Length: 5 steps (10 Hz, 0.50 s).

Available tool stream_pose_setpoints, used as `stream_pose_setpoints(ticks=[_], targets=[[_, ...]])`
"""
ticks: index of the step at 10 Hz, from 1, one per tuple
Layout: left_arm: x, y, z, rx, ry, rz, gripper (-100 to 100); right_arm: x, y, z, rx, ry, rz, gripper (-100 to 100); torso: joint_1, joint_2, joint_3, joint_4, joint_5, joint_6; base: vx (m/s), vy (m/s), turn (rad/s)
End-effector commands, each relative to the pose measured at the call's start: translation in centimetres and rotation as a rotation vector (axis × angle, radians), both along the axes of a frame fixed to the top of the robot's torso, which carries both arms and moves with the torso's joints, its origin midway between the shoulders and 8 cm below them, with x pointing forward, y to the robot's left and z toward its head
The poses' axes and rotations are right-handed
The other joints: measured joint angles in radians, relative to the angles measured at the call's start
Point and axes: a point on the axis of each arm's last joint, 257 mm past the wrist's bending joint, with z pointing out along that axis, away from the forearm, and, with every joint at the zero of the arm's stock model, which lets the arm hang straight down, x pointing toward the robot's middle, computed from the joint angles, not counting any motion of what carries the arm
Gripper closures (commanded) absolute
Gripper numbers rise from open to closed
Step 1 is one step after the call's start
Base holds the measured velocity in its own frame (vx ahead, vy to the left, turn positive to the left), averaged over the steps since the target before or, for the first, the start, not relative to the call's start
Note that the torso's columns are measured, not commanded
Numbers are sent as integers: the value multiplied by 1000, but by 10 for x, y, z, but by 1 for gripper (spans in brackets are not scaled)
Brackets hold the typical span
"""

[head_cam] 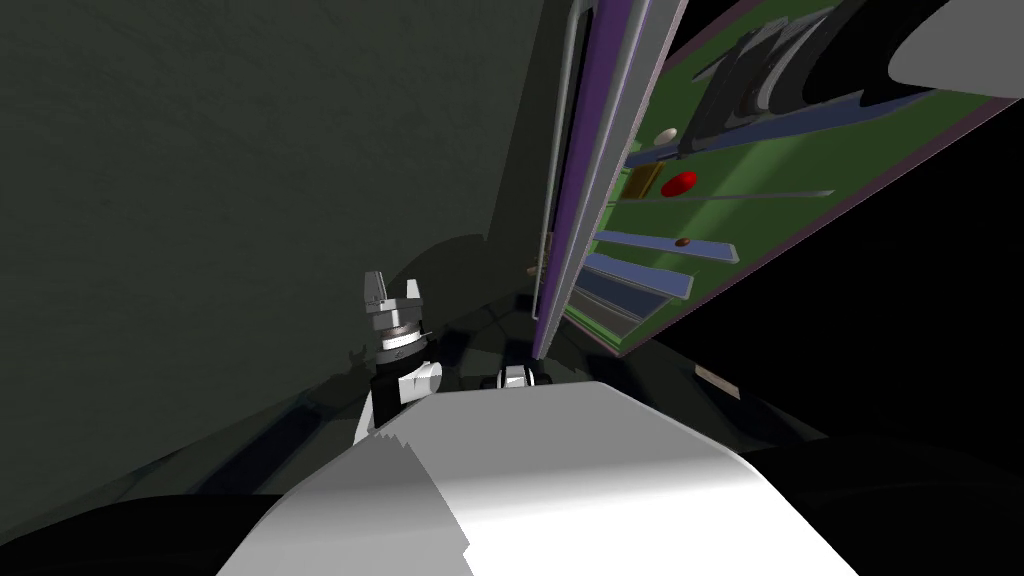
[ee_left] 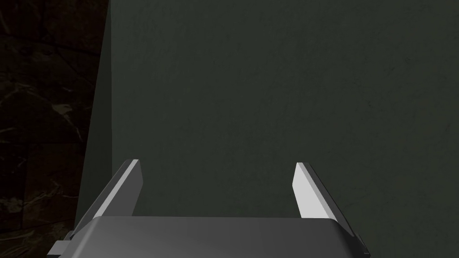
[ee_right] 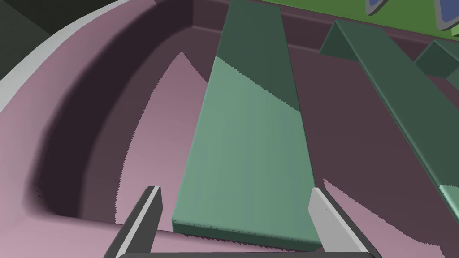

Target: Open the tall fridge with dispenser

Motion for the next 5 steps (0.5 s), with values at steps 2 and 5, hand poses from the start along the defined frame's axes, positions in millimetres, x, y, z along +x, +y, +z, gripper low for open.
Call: stream_pose_setpoints(ticks=[2,5], targets=[[0,0,0,0,0,0,0,5,16,22,-8,-4,2,-100,0,0,0,0,0,0,-5,-18,21],[0,0,0,0,0,0,0,5,39,58,6,-18,10,-100,0,0,0,0,0,0,-9,-31,33]])
